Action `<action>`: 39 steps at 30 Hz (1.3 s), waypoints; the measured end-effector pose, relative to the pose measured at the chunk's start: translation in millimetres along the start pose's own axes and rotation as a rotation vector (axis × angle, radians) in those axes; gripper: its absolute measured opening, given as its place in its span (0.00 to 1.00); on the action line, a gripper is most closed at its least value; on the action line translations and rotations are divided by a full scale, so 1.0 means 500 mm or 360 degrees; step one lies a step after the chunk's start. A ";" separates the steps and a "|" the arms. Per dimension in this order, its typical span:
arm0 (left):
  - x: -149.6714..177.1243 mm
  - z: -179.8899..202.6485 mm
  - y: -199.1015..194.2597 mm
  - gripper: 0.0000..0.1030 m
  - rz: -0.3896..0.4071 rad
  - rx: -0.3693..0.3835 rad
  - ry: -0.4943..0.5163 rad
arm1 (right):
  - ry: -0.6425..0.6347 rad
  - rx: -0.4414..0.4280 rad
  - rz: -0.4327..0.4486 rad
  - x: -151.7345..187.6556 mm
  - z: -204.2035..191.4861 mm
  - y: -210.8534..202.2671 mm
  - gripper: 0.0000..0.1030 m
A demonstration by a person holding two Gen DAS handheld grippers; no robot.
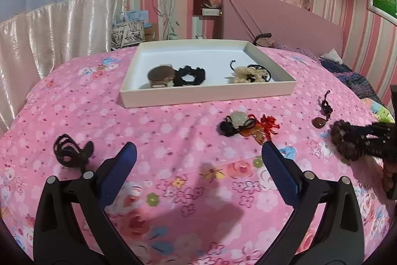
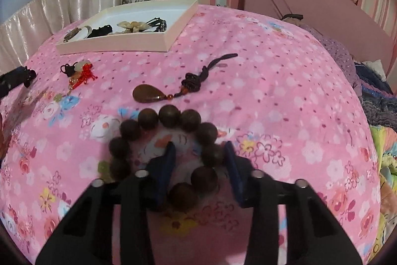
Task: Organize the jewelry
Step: 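Grasp the brown wooden bead bracelet with the right gripper, then carry the bead bracelet with the right gripper toward the white tray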
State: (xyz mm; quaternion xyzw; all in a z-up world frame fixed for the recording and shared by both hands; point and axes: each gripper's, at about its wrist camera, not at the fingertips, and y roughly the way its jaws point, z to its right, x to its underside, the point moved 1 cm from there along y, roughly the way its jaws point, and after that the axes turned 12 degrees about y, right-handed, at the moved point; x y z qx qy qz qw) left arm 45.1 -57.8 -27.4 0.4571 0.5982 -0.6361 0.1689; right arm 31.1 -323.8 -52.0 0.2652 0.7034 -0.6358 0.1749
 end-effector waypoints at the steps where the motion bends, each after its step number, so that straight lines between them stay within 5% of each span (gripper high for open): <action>1: -0.003 0.004 0.003 0.97 -0.0003 0.0010 0.0002 | -0.0004 0.0007 0.0005 -0.005 -0.001 0.005 0.20; 5: -0.030 0.040 0.030 0.96 0.0001 0.0026 0.0071 | 0.0044 -0.0015 0.0070 -0.031 0.009 0.005 0.18; 10: -0.059 0.086 0.092 0.84 -0.0059 0.0001 0.0240 | 0.0202 -0.0098 0.0108 -0.047 0.048 0.016 0.18; 13: -0.070 0.091 0.117 0.65 -0.0102 0.0034 0.0258 | 0.0234 -0.0119 0.0091 -0.048 0.057 0.021 0.18; 15: -0.073 0.090 0.134 0.35 -0.0149 0.0059 0.0248 | 0.0252 -0.0137 0.0080 -0.050 0.061 0.024 0.18; 19: -0.069 0.079 0.135 0.01 -0.0151 0.0122 0.0205 | 0.0266 -0.0156 0.0106 -0.051 0.065 0.018 0.18; 29: -0.096 0.021 0.045 0.01 0.0045 0.0101 0.0138 | 0.0319 -0.0278 0.0325 -0.097 0.062 -0.071 0.17; 39: -0.189 -0.047 -0.001 0.01 0.0185 0.0021 0.0129 | 0.0206 -0.0402 0.0502 -0.201 -0.062 -0.139 0.17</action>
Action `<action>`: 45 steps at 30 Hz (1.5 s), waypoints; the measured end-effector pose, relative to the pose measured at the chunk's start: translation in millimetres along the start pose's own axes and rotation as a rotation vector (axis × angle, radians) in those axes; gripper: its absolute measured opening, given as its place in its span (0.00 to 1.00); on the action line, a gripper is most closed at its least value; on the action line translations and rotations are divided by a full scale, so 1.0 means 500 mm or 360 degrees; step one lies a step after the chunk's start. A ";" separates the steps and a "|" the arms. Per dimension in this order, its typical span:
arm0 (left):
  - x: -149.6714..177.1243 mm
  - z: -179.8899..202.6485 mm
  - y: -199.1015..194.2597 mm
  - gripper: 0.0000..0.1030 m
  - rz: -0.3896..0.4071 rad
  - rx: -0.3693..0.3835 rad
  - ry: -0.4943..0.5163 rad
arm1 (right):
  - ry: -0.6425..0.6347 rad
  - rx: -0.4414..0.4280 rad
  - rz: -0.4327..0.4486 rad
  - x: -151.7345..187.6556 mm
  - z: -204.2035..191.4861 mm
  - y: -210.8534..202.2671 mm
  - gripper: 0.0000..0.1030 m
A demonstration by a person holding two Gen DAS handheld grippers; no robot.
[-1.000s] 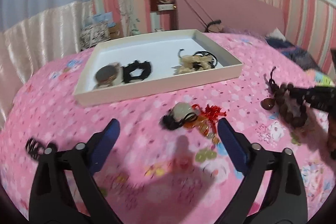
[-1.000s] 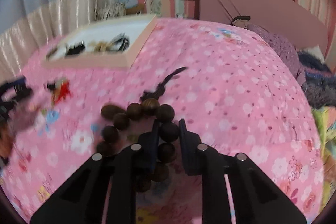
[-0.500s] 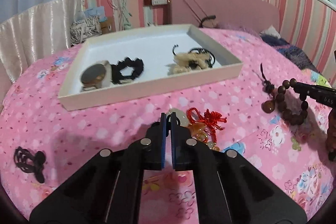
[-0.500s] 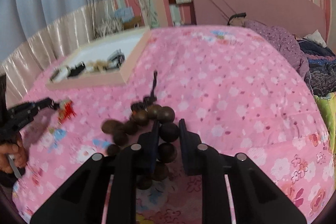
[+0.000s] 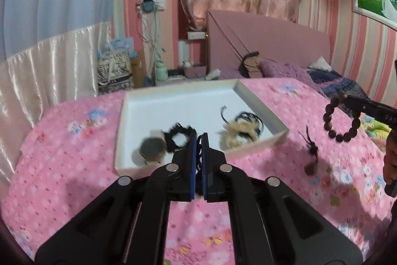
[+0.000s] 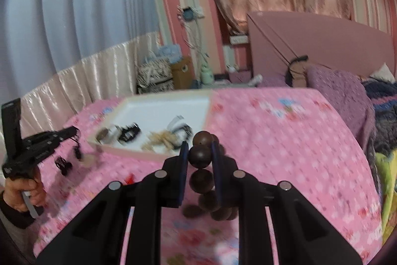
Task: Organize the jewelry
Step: 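Carry the bead bracelet with the right gripper toward the white tray, then lower the bead bracelet into the tray and open the right gripper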
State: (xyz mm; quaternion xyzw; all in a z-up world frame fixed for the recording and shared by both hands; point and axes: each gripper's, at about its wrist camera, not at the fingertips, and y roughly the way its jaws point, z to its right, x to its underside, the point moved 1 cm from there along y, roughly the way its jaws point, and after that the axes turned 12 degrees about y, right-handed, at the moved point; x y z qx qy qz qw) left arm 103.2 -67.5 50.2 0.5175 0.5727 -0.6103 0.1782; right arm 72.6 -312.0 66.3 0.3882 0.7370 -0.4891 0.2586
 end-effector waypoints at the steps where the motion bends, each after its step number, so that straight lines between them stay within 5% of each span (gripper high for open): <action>1: -0.002 -0.006 -0.003 0.01 0.0006 -0.0021 0.0007 | -0.0016 -0.0010 0.0015 -0.009 -0.019 0.006 0.17; 8: -0.025 -0.067 0.026 0.01 0.0002 -0.0123 -0.0059 | -0.0125 -0.0041 0.0073 -0.035 -0.138 0.045 0.17; 21: -0.072 -0.123 0.099 0.01 0.0087 -0.0151 -0.0171 | -0.0104 -0.0044 0.0125 -0.052 -0.224 0.180 0.17; 28: -0.048 -0.109 0.164 0.01 0.0129 -0.0217 -0.0135 | -0.0175 0.0064 0.0149 0.023 -0.216 0.259 0.17; 36: -0.006 -0.079 0.232 0.01 0.0050 -0.0252 -0.0058 | -0.0074 0.0115 0.0109 0.025 -0.160 0.286 0.18; 45: 0.006 -0.076 0.231 0.01 0.0082 -0.0310 -0.0096 | -0.0213 0.0307 0.0119 0.031 -0.126 0.322 0.18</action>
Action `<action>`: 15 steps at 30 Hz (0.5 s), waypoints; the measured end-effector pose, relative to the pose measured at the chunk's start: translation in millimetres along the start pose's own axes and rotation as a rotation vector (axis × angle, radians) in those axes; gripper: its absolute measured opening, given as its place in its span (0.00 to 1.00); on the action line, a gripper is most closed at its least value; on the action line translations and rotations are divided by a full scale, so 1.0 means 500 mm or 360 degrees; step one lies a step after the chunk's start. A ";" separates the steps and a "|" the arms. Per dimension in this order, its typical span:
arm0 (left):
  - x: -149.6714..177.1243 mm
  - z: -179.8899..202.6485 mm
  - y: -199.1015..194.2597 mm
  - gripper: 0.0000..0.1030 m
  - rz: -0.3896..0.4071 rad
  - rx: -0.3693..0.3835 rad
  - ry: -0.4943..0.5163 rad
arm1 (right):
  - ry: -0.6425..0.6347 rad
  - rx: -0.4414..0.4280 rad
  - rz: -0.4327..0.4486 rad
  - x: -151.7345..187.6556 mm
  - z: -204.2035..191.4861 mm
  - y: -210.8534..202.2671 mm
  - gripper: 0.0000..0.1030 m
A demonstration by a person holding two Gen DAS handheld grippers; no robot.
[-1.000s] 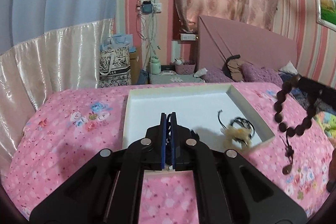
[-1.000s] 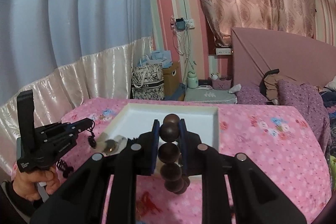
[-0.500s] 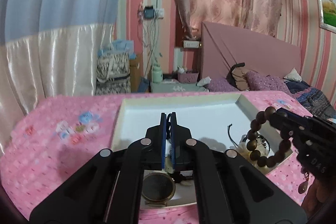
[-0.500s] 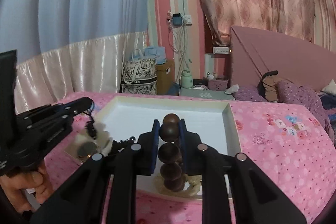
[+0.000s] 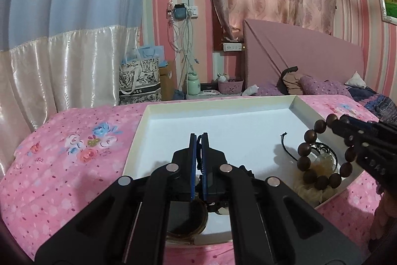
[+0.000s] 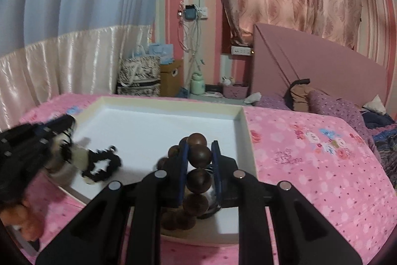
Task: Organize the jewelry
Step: 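Lower the bead bracelet into the tray and open the right gripper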
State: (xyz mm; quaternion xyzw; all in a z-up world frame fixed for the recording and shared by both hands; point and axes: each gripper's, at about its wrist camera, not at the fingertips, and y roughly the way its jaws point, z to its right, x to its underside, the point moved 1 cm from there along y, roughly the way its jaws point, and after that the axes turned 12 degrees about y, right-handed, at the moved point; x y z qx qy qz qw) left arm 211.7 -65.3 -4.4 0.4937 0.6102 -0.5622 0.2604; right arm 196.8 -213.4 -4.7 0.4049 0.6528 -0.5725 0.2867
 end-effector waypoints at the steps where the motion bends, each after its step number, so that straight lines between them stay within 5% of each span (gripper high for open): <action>1: 0.001 -0.001 0.002 0.01 -0.0010 0.0002 -0.0005 | 0.0008 -0.0005 -0.0004 -0.001 0.003 0.003 0.18; 15: -0.001 0.007 0.022 0.01 -0.0083 0.0020 0.0016 | -0.0008 -0.0028 -0.0073 0.002 0.001 0.021 0.18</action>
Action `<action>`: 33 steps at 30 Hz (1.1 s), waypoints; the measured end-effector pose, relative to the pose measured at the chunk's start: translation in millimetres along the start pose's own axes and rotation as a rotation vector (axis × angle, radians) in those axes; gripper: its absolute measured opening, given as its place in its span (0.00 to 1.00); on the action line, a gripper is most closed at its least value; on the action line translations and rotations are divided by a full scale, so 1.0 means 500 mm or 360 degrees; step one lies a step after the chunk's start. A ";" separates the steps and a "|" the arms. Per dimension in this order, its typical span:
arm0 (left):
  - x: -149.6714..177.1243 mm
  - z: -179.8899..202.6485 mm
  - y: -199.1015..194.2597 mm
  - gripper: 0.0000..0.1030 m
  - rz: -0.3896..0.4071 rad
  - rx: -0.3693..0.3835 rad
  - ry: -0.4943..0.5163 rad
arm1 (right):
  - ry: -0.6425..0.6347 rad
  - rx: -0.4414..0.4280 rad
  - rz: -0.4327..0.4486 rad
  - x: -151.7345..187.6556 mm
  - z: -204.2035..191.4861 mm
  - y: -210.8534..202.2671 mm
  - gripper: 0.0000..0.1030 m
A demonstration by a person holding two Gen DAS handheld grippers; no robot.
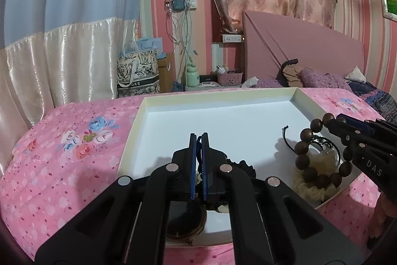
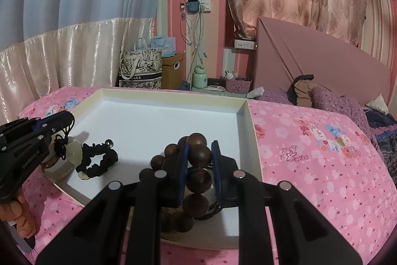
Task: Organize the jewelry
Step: 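Lower the bead bracelet into the tray and open the right gripper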
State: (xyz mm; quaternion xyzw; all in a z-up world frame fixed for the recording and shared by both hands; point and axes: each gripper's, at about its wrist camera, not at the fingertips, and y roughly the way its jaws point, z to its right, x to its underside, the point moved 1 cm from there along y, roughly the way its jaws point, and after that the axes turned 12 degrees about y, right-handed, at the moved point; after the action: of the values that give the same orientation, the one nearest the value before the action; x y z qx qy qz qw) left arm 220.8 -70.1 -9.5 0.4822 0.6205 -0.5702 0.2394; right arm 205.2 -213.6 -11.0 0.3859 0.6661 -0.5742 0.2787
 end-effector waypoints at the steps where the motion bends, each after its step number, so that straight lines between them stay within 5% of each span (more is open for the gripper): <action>1: 0.000 0.001 0.002 0.01 -0.0009 -0.0008 0.0003 | 0.0005 -0.0001 -0.0008 -0.001 0.000 0.002 0.18; 23: 0.000 0.007 0.020 0.02 -0.0095 -0.0013 0.0026 | 0.0020 0.0069 -0.0092 0.001 -0.009 0.027 0.19; 26: 0.000 0.006 0.020 0.09 -0.0102 -0.0017 0.0017 | 0.0024 0.0077 -0.0094 0.001 -0.008 0.027 0.19; 29: 0.002 0.003 0.022 0.15 -0.0107 -0.0016 0.0011 | 0.0023 0.0079 -0.0090 0.001 -0.007 0.027 0.32; 33: 0.001 0.005 0.021 0.25 -0.0116 -0.0021 0.0024 | 0.0028 0.0081 -0.0091 0.001 -0.005 0.026 0.32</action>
State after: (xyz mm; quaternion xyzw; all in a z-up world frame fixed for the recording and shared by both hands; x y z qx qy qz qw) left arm 229.1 -73.5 -15.6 0.4618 0.6433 -0.5707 0.2171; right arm 216.2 -210.4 -18.0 0.3787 0.6646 -0.5952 0.2464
